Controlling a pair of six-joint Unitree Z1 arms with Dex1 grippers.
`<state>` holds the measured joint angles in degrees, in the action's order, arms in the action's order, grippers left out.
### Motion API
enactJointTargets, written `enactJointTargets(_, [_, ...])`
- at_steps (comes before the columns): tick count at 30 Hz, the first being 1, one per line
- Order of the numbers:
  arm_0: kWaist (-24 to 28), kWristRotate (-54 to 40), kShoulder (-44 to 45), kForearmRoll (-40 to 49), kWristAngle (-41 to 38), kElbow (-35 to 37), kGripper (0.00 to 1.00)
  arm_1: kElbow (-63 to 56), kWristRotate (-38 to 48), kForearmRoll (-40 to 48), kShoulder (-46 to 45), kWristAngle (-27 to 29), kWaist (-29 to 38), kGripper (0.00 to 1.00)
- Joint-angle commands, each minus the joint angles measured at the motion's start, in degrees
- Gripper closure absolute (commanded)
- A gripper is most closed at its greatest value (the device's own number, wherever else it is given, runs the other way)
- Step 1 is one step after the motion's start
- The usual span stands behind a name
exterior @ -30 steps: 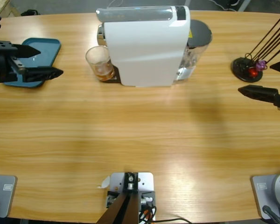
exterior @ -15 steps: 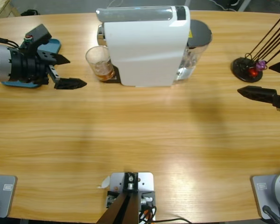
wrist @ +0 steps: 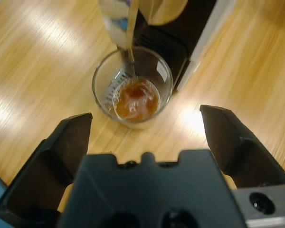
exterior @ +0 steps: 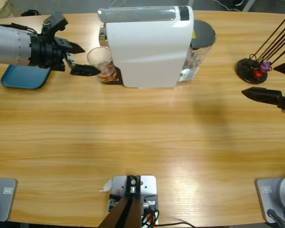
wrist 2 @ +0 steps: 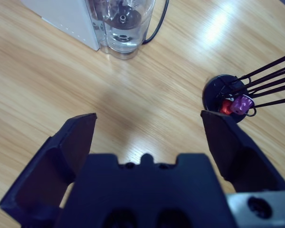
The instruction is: Pour coffee
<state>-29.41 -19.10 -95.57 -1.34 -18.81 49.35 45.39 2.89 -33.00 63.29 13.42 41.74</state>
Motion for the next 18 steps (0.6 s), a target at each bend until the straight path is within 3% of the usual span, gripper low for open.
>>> enactJointTargets(1, [0.5,-0.8,-6.4,-2.8,-3.2,0.9,0.000,1.1,0.4,-1.1,3.0,0.4,0.5,0.000])
enactJointTargets(18, [0.6,-0.8,-11.7,-4.3,-2.5,4.4,0.000,1.6,0.4,-1.5,4.3,0.0,0.5,0.000])
